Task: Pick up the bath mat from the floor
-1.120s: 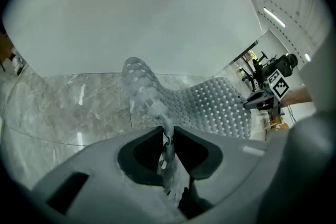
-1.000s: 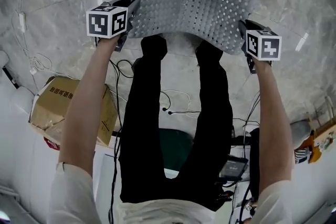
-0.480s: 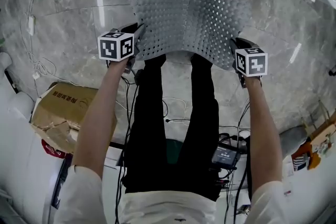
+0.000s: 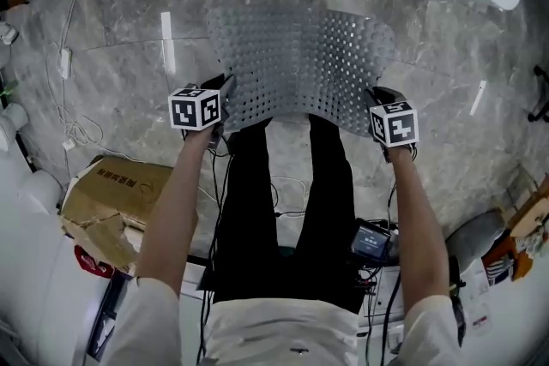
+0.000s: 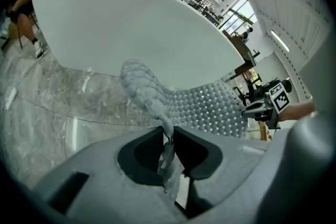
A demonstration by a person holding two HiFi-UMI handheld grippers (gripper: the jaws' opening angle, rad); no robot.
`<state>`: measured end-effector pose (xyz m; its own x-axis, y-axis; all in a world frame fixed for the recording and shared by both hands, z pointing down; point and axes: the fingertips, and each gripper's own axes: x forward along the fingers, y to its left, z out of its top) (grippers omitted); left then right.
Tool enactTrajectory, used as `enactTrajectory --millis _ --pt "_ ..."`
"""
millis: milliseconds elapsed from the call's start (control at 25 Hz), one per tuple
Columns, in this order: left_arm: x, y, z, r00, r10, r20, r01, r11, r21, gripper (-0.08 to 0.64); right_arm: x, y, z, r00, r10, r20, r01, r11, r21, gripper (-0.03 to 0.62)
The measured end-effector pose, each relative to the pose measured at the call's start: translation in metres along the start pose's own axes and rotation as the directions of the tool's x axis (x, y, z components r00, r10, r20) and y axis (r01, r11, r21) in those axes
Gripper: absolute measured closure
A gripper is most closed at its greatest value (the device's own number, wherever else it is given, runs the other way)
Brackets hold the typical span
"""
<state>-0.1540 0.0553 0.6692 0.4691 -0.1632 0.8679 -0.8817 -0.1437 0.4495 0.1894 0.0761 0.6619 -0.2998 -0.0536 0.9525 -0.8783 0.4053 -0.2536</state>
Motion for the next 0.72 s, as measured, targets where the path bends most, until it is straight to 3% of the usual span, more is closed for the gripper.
enactTrajectory --millis 240,720 --pt "-0.046 -0.009 0.001 1.000 0.014 0.008 -0.014 1.000 -0.007 0.494 -0.049 0.006 -0.002 1.000 -0.027 0.006 0.027 0.999 0.027 0.540" --pt "-0.148 -0.021 0.027 0.997 0.034 0.066 -0.035 0.999 0.010 0.494 -0.157 0.016 0.019 0.991 -0.114 0.074 0.116 0.993 -0.026 0.541"
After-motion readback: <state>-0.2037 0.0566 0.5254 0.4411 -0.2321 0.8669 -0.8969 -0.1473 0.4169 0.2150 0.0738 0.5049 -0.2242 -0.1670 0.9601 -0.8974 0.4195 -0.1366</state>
